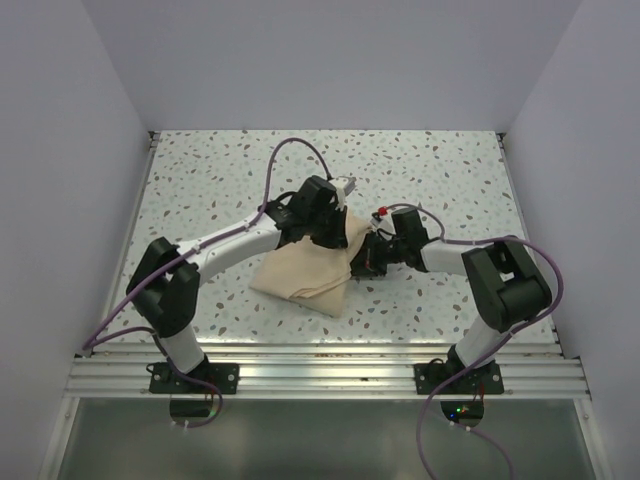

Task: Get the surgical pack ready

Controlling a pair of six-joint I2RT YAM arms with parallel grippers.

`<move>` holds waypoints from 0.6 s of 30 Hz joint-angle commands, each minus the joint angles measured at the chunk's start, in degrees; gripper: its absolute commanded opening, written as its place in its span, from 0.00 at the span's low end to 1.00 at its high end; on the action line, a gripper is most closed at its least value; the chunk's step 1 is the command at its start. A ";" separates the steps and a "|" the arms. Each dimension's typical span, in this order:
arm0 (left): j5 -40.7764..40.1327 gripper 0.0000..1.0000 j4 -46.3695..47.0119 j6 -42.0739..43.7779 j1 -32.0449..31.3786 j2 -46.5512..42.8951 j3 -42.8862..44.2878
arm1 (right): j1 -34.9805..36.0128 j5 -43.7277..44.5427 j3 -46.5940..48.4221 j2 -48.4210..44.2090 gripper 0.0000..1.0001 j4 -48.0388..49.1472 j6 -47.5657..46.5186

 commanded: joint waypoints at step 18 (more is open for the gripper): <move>-1.27 0.14 -3.16 0.99 1.80 -4.36 5.90 | 0.83 -1.02 2.30 -3.76 0.00 -2.44 -1.54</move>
